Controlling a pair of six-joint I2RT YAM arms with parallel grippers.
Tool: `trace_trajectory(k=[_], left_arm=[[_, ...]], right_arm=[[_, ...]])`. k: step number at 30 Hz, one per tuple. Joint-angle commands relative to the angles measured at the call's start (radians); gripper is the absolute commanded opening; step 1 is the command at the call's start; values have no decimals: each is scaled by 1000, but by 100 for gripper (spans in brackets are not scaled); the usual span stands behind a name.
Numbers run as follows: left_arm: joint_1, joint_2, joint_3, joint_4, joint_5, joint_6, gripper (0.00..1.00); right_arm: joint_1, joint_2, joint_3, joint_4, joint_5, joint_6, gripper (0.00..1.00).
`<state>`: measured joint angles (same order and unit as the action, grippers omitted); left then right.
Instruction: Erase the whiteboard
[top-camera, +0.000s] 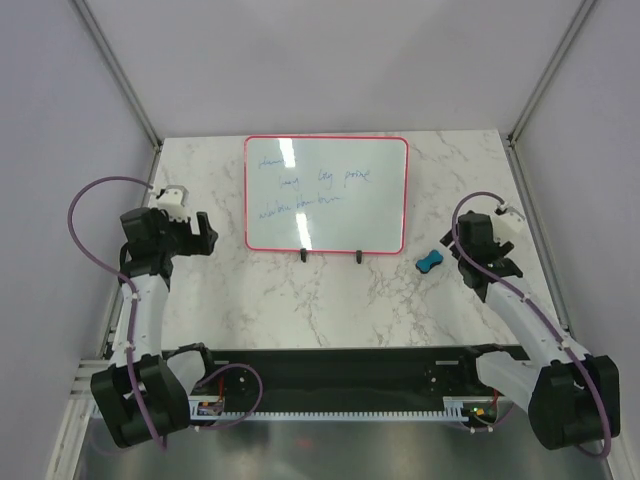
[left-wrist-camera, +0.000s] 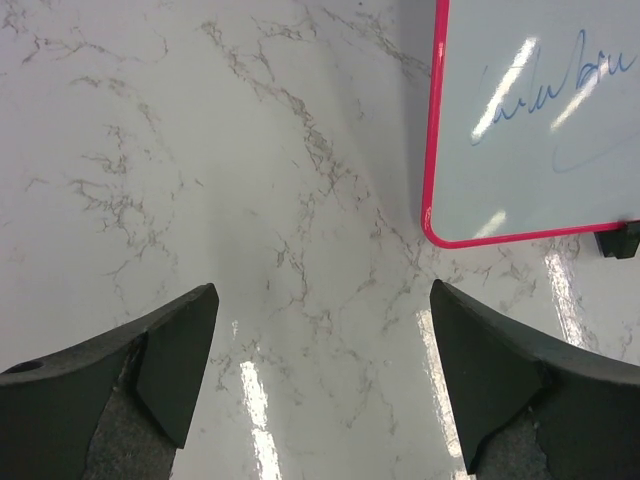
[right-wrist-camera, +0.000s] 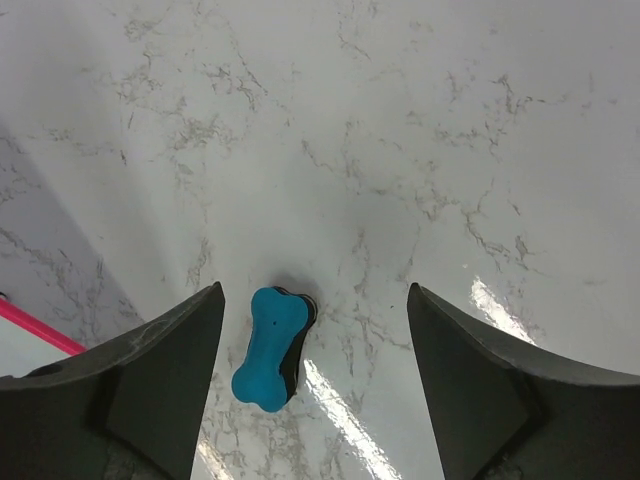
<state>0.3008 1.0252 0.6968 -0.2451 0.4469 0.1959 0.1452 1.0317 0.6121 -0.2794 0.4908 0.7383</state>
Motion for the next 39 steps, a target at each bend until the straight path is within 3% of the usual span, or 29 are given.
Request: trace_trajectory(k=[1,7,18,30,39], left_arm=[[3,10,9,-11,3,7,95],[3,45,52,-49,41,23,98],[1,154,130,-102,177,31,94],[1,111,115,-99,207,51,94],[1,124,109,-91,200,48,94]], right_arm=[[56,39,35,-81,124,117,83],[91,174,72,-122,109,216,82],[97,375,89,-44,13,293,68],[201,295,109,-118,84,358,75],[226,433,143,-96,38,377,56]])
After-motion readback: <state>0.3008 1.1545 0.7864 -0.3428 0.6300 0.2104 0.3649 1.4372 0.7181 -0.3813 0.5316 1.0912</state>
